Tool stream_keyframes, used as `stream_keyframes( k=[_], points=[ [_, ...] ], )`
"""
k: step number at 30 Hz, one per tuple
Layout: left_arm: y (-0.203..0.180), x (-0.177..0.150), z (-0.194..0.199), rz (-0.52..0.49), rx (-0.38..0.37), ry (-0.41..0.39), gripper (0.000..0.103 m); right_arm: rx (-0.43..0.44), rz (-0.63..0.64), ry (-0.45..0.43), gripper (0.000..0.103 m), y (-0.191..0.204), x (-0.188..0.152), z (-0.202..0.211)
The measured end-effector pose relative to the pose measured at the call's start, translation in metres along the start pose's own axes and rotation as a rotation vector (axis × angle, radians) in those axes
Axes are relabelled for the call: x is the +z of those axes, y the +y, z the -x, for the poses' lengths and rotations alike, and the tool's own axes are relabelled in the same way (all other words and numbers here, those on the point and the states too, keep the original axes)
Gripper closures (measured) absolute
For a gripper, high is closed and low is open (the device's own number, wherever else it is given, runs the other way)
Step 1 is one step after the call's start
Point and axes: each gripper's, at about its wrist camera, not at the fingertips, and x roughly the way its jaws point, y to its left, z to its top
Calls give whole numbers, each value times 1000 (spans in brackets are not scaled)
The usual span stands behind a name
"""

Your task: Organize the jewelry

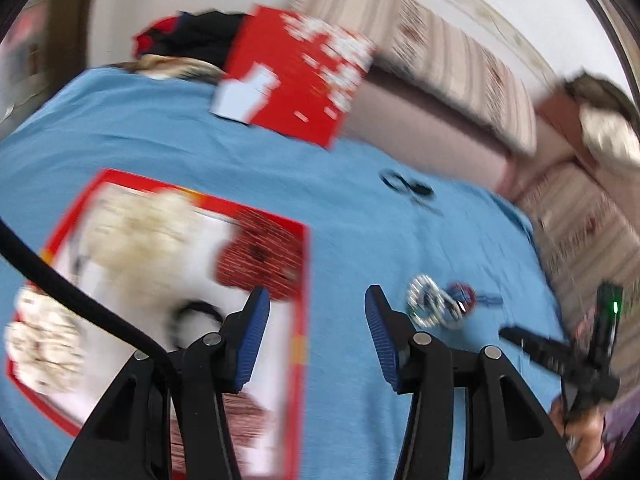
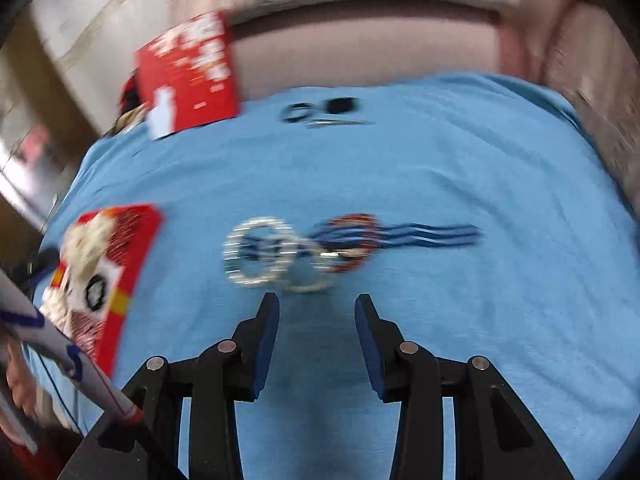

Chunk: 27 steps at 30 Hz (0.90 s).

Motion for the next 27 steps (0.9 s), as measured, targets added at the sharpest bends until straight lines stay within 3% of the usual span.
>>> stream_keyframes(
  k=[6, 8, 9, 17, 25, 27],
  points=[
    [-46, -14, -59, -69, -25, 135, 56, 29, -80, -32, 60, -45, 6, -11],
    [-53, -15, -80, -75, -31, 167, 68, 40, -85, -38, 60, -49, 9, -17],
    [-56, -14, -90, -80, -35, 182, 69, 52, -85, -39, 60, -51, 10, -20],
    [-66, -9, -141, -84, -70, 208, 70, 162, -39, 2, 60, -32, 15, -43],
    [-68, -6, -157, -57, -103, 212, 70, 159, -26, 56, 61, -18, 16, -73],
    [-71, -7, -158, -62, -101, 206, 70, 155, -25, 64, 70, -16, 15, -77]
  ],
)
